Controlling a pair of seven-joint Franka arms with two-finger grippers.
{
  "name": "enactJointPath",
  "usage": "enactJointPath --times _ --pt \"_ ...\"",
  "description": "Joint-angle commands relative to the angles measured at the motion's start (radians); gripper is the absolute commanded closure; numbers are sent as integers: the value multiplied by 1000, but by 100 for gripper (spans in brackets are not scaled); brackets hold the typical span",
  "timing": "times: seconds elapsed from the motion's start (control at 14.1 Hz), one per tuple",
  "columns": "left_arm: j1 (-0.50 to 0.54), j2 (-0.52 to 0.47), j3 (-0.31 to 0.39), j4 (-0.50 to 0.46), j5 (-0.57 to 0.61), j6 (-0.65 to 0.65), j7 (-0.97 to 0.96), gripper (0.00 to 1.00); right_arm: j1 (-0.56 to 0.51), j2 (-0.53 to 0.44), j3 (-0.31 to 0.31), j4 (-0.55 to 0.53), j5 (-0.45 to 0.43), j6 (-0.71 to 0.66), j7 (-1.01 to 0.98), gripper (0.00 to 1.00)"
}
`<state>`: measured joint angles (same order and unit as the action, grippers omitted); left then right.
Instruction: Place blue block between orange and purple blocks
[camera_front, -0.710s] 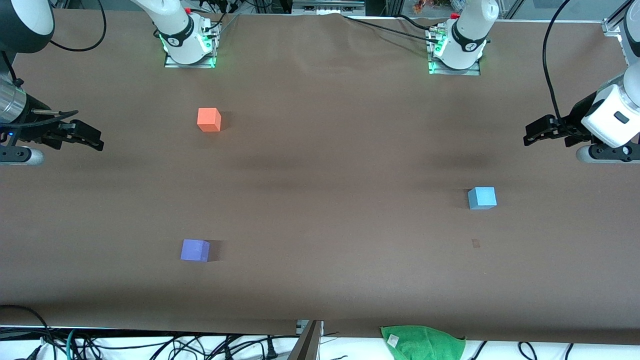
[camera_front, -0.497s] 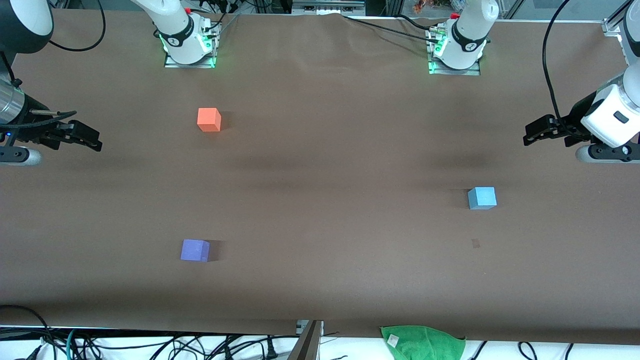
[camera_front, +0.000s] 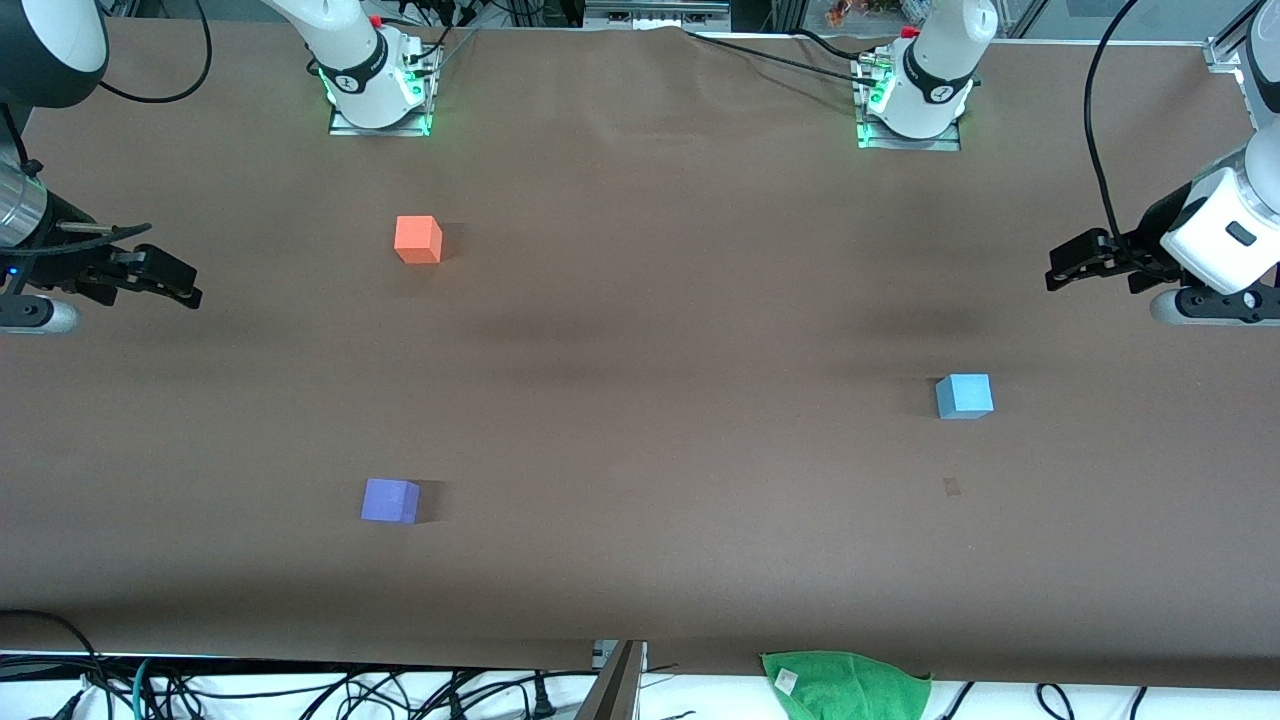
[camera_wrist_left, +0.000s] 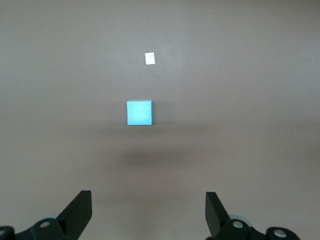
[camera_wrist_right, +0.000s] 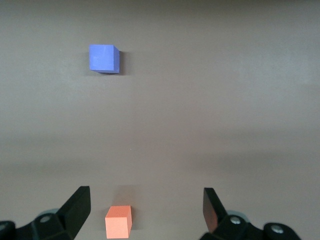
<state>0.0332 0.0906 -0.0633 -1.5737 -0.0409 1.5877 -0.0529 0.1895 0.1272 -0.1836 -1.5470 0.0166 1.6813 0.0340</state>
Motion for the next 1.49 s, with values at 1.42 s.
enactJointPath --times 1.42 --pt "5 359 0 -14 96 403 57 0 15 31 12 28 0 -49 0 1"
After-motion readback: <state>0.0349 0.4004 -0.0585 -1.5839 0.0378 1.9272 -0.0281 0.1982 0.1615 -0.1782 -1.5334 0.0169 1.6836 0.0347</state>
